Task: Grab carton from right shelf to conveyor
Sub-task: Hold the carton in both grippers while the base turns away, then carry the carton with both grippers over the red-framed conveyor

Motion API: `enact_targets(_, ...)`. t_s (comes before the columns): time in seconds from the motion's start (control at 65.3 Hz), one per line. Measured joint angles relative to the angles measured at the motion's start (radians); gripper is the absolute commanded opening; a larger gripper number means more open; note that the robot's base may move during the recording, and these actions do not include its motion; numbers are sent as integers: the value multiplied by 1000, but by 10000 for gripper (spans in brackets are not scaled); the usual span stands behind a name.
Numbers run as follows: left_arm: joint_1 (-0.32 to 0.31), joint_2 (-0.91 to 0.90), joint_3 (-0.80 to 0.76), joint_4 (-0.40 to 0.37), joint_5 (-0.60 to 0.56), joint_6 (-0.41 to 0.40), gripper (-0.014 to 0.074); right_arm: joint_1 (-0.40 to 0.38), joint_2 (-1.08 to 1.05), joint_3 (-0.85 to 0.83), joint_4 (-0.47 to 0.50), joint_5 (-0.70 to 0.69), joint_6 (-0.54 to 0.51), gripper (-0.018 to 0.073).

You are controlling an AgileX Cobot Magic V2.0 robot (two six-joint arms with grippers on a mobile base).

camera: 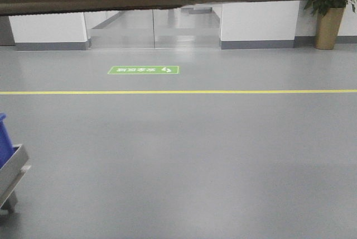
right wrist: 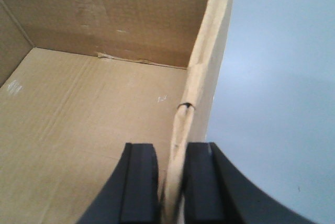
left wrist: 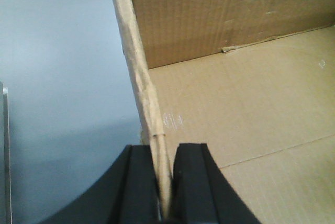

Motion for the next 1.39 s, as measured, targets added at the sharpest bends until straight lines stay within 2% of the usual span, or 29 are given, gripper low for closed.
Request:
enact_targets(0.506, 0, 0, 0, 42, -2, -2, -16, 0, 4, 0, 6, -11, 0, -70)
enact_targets(1.394, 0, 0, 0, 50, -5, -2, -16, 0, 12, 0, 9, -26, 0, -70)
